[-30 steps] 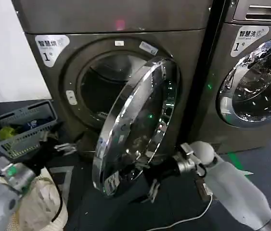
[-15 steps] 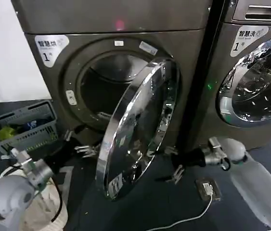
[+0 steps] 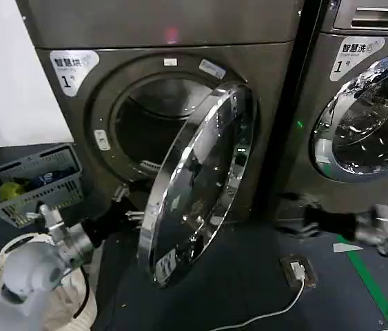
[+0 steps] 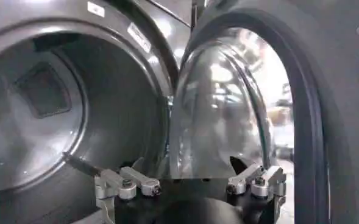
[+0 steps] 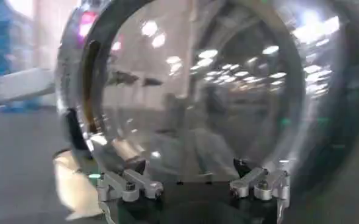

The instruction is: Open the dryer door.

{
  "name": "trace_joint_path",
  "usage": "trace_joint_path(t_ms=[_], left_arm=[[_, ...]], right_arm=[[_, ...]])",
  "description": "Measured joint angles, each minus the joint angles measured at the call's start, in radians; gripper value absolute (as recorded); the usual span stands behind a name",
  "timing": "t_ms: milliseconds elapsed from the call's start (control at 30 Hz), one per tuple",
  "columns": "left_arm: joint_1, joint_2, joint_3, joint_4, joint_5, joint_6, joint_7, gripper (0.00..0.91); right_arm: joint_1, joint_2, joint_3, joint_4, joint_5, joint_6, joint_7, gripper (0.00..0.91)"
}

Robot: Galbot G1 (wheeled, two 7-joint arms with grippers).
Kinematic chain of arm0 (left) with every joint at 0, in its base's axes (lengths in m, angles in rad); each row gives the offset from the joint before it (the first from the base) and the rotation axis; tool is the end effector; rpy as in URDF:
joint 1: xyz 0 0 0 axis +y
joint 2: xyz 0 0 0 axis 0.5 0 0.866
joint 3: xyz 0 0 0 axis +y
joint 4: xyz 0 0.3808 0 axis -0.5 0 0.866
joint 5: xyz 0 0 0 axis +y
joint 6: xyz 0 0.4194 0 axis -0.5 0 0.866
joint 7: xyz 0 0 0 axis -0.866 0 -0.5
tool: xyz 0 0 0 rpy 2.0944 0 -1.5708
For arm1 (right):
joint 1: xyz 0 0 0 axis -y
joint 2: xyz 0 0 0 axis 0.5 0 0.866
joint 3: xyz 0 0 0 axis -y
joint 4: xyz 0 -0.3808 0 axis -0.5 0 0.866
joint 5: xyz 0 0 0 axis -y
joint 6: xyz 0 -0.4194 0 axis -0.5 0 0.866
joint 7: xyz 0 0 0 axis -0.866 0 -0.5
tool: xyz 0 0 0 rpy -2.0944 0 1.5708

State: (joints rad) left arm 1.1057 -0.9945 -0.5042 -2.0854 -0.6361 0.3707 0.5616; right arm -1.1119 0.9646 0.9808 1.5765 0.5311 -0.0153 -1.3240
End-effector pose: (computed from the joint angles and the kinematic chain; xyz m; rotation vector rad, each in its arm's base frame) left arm 0.3556 0.0891 -0.1712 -1.3262 -2.8380 0.0277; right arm 0.3622 -0.3678 -0.2294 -1.3841 2.7147 -0.2617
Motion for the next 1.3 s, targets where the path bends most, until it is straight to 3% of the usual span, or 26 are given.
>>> trace_joint_path(t_ms=[233,367,467,700,967,1300], left_arm=[[-0.026,0.007,0.093,-0.010,0.014,-0.003,0.000,0.907],[-0.053,0.010,0.160,-0.008,0.014,-0.019,-0.001,0.907],[-0.078,0.007,0.225,-0.004,0.006,-0.047,-0.002,0.907],[-0.172,-0.005,0.414,0.028,-0.038,-0.108,-0.010,0.907],[-0.327,-0.083,0.638,0.126,0.003,-0.141,-0.094,0.907],[-0.534,-0.277,0.864,0.351,0.070,-0.200,-0.146,0.907]], right_arm=[[-0.103,0.081,0.262,0.096,-0.004,0.017,0.269,0.907],[-0.157,0.121,0.358,0.162,-0.084,0.001,0.543,0.907],[-0.198,0.155,0.404,0.208,-0.144,-0.032,0.751,0.907],[-0.258,0.216,0.519,0.310,-0.157,-0.095,1.070,0.907],[-0.294,0.230,0.676,0.362,-0.109,-0.155,1.235,0.907],[-0.334,0.238,0.829,0.374,-0.087,-0.167,1.277,0.907]])
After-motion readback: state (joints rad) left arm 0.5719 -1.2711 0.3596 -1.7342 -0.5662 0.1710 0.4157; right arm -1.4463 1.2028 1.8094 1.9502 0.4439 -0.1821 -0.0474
